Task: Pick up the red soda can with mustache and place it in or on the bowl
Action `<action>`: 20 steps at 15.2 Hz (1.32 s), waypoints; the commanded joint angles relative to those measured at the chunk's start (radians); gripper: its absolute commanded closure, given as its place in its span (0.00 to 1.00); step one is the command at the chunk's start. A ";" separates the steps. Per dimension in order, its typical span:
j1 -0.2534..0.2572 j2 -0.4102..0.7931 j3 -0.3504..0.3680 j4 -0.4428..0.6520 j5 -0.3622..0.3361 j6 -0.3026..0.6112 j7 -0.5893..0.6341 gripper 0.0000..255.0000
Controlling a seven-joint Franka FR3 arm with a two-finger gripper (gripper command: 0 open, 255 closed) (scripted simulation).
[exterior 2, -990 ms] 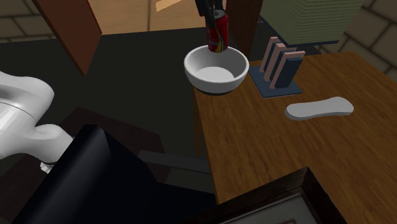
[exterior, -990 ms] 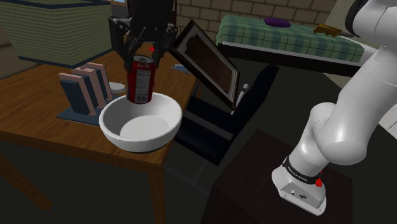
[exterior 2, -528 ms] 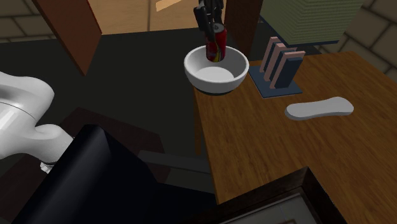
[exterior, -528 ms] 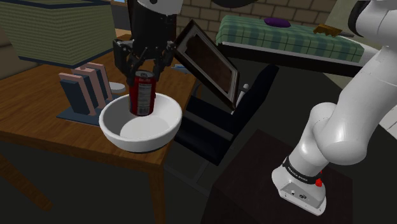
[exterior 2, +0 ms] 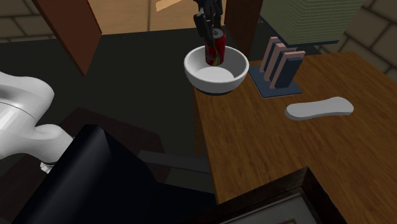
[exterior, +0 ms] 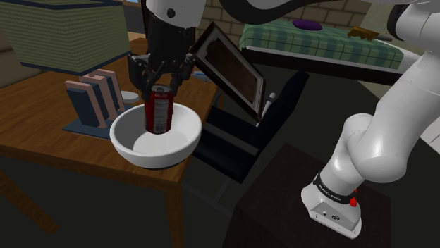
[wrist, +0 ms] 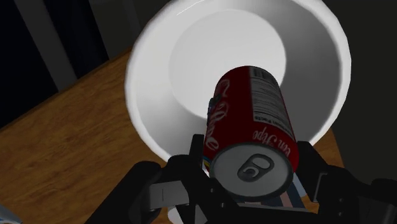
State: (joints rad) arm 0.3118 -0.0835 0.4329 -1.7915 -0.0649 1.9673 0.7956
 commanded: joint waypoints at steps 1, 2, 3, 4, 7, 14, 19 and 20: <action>0.000 0.000 0.000 0.000 0.000 0.000 0.000 1.00; 0.000 0.000 0.000 0.000 0.000 0.000 0.000 1.00; 0.000 0.000 0.000 0.000 0.000 0.000 0.000 0.00; 0.000 0.000 0.000 0.000 0.000 0.000 0.000 0.00; 0.000 0.000 0.000 0.000 0.000 0.000 0.000 0.00; 0.002 -0.022 -0.001 0.101 0.012 -0.121 -0.008 0.00; 0.002 -0.022 -0.001 0.101 0.012 -0.121 -0.008 0.00; 0.002 -0.022 0.000 0.101 0.012 -0.120 -0.008 0.00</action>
